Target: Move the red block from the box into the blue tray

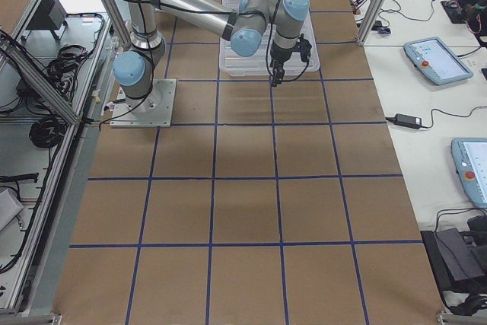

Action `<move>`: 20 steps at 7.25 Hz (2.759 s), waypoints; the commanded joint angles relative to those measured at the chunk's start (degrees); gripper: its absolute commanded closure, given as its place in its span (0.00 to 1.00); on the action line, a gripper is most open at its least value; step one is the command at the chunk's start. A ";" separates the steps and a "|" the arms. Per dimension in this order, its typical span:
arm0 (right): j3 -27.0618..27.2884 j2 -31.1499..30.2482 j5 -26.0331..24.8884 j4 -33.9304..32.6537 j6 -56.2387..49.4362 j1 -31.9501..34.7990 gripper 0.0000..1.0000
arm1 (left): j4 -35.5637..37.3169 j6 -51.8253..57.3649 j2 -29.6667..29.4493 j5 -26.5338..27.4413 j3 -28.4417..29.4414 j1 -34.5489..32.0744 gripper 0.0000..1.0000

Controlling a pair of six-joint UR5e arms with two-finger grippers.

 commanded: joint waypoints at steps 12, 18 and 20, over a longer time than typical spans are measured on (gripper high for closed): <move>-0.71 -0.35 -1.07 -0.96 -8.23 -5.67 0.00 | 1.65 -0.59 -2.93 -0.61 -0.26 0.15 0.00; -6.05 -10.69 -1.42 13.67 -6.92 -5.05 0.00 | 25.20 0.01 -9.36 -0.61 -22.91 -1.26 0.00; -9.40 -13.97 -1.07 20.81 0.52 -2.69 0.00 | 25.84 -0.07 -12.17 -0.96 -23.20 -1.61 0.00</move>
